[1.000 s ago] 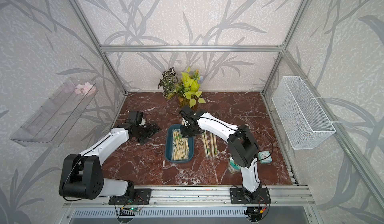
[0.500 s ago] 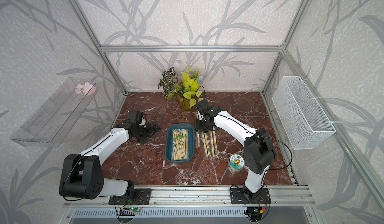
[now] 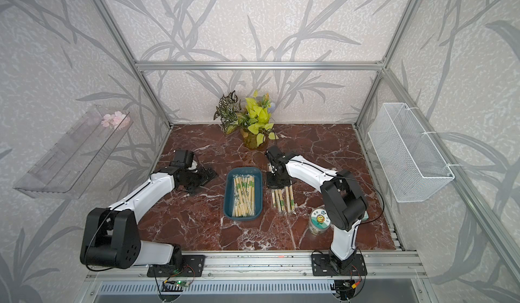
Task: Take the paired disposable chopsticks out of the storage box
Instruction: Place the paired disposable chopsticks at the center of the board.
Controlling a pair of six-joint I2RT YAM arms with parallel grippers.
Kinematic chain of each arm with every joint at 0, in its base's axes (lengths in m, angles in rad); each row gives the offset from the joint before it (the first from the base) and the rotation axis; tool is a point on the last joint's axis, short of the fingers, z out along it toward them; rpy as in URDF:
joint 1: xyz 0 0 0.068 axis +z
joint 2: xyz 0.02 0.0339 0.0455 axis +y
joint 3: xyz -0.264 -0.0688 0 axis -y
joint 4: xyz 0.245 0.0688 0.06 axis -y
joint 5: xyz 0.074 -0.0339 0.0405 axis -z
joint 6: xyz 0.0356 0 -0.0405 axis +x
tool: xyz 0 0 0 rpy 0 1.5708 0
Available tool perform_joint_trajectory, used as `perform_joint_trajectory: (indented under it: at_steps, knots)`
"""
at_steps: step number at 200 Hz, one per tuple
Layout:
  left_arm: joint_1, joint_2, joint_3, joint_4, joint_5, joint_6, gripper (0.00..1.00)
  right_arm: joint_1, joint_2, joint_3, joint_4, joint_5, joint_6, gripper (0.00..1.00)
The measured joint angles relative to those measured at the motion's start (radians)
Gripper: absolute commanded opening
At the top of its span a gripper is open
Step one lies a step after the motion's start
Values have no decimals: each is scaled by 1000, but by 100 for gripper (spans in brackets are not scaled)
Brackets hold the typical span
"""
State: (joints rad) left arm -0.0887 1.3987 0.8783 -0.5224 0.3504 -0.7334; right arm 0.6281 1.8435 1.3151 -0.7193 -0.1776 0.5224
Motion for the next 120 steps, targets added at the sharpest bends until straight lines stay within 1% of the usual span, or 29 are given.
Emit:
perform_joint_trajectory:
  at_steps: [48,75,94,120]
  knots:
    - [0,0,0,0,0,0,99,19,37,-26,23,2,0,7]
    - [0,0,0,0,0,0,99,19,37,-44,28,5,1,17]
    - [0,0,0,0,0,0,99,19,37,-53,28,11,5,28]
    - [0,0,0,0,0,0,99,19,37,-55,28,14,3,29]
